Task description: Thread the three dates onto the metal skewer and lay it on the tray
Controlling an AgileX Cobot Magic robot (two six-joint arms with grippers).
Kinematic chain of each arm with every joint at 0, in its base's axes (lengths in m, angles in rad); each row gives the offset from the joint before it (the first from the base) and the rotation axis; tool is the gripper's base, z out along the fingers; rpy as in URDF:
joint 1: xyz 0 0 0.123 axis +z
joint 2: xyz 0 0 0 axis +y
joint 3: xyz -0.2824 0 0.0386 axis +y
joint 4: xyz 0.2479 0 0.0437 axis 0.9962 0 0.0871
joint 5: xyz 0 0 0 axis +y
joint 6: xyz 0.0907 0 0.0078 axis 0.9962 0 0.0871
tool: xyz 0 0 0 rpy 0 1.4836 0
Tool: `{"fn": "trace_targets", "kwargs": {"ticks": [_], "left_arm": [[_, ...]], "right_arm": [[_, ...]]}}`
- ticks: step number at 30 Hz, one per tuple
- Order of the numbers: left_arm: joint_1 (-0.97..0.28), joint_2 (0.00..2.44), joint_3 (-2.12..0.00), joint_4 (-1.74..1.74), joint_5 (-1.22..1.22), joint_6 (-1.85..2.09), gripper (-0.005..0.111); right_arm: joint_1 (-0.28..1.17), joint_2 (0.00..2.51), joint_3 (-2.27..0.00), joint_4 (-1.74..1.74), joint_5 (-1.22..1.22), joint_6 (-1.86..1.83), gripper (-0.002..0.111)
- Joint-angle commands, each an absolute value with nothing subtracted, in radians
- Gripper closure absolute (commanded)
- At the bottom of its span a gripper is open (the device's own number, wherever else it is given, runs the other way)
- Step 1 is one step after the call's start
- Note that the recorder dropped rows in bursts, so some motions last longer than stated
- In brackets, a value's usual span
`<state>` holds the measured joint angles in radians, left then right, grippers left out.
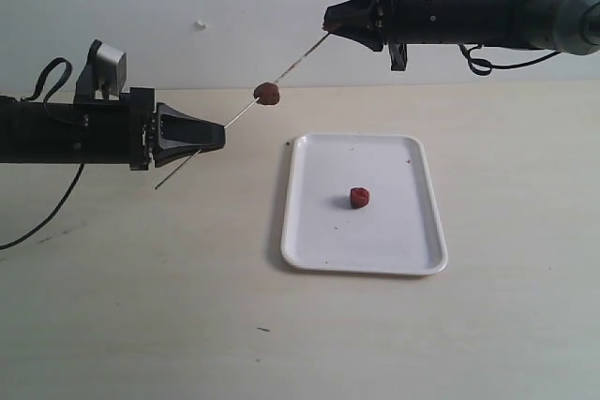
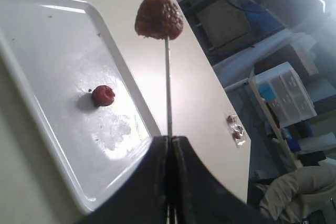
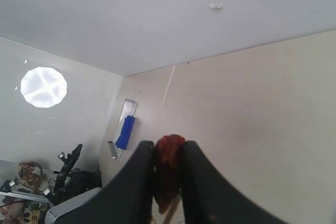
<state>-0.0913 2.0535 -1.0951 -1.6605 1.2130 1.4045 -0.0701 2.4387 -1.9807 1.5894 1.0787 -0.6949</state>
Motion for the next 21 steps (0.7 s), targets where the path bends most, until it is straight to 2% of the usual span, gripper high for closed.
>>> {"fn": "trace_targets", "kwargs": {"ticks": [1, 21], "left_arm": [[-0.091, 2.043, -1.092, -1.681, 1.221, 1.411, 0.107], [-0.091, 2.043, -1.092, -1.688, 1.221, 1.409, 0.107]], "right_arm": [[-0.078, 2.436, -1.993, 1.595, 1.066, -0.712, 0.090], [-0.082, 2.436, -1.993, 1.593, 1.083, -0.732, 0.090]]}}
